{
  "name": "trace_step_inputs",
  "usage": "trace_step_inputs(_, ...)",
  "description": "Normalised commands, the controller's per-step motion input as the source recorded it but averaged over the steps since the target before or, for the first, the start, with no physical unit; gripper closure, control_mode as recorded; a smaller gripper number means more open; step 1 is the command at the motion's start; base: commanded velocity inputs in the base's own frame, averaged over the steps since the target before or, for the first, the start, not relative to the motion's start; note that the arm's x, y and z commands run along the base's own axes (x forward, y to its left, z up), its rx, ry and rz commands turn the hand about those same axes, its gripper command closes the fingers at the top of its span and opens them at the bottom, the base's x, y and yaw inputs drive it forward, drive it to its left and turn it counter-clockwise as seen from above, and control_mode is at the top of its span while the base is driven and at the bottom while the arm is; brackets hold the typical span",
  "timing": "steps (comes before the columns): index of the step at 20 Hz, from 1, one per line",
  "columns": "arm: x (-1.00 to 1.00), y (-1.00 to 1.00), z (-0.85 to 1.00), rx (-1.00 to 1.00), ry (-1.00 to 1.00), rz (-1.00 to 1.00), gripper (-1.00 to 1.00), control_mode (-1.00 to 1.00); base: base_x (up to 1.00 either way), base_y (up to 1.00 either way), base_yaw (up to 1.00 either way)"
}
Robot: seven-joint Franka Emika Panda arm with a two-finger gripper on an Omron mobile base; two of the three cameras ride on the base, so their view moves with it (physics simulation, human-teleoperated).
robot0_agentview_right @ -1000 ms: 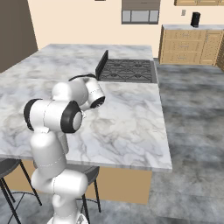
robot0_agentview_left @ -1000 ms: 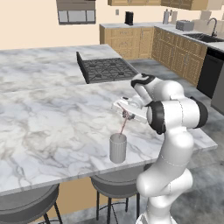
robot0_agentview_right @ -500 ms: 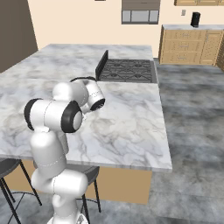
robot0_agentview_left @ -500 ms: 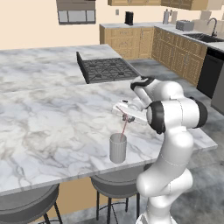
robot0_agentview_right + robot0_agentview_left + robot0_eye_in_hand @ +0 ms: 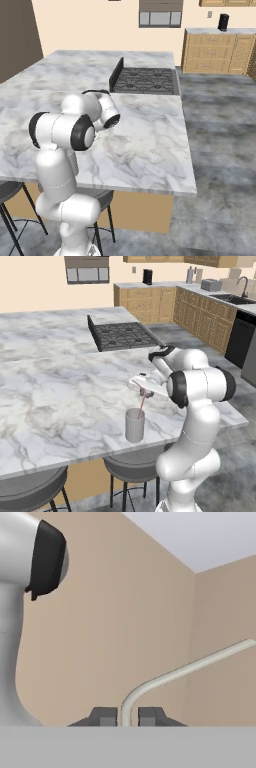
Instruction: Take a straw from the drawer in front and place it inside the glass cup on the dining counter.
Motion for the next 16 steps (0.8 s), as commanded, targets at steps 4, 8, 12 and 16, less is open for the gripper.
trace_step_inputs(4,0.09,0.0,-0.08,0.0,0.02,0.0,1.0,-1.0,0.0,0.0,0.0)
trace_step_inputs(8,0.13,0.0,-0.11,0.0,0.05,0.0,1.0,-1.0,0.0,0.0,0.0)
trace_step_inputs(12,0.14,0.02,-0.31,-0.01,0.1,0.0,1.0,-1.0,0.0,0.0,0.0)
trace_step_inputs(16,0.02,0.04,-0.42,-0.03,0.12,-0.02,1.0,-1.0,0.0,0.0,0.0)
